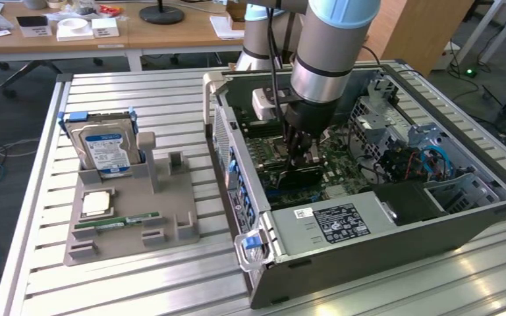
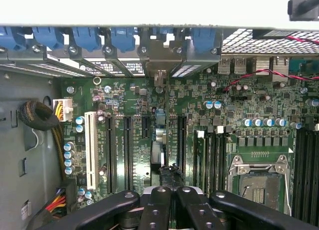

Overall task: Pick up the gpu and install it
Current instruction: 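Press down on the gpu until it lock into place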

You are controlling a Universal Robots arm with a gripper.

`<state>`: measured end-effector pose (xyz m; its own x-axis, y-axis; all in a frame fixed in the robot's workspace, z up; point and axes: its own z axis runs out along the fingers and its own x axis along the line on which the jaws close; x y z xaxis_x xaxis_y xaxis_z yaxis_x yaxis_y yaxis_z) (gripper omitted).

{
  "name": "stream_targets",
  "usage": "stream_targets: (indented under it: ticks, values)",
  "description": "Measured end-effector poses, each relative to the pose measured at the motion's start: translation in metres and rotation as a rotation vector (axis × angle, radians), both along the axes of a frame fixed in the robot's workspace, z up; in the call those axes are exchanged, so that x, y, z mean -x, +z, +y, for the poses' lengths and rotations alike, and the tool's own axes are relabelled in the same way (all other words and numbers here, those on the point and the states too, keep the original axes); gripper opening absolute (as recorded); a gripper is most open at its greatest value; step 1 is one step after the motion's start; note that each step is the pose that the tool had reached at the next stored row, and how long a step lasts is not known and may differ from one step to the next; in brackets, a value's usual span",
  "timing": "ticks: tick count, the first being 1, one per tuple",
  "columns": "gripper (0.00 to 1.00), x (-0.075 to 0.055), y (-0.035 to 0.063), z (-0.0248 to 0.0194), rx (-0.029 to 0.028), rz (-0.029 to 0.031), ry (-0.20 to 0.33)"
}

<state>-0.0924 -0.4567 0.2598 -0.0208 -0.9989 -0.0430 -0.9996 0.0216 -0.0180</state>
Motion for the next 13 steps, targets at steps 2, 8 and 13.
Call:
stream_targets:
  ticks: [2,8,13]
  values:
    - [0.11,0.0000,-0.0001,0.0000,-0.0002,-0.0001,0.000]
    - [0.11,0.0000,-0.0002,0.0000,-0.0004,-0.0001,0.000]
    - [0.11,0.0002,-0.0002,-0.0001,-0.0005,-0.0002,0.000]
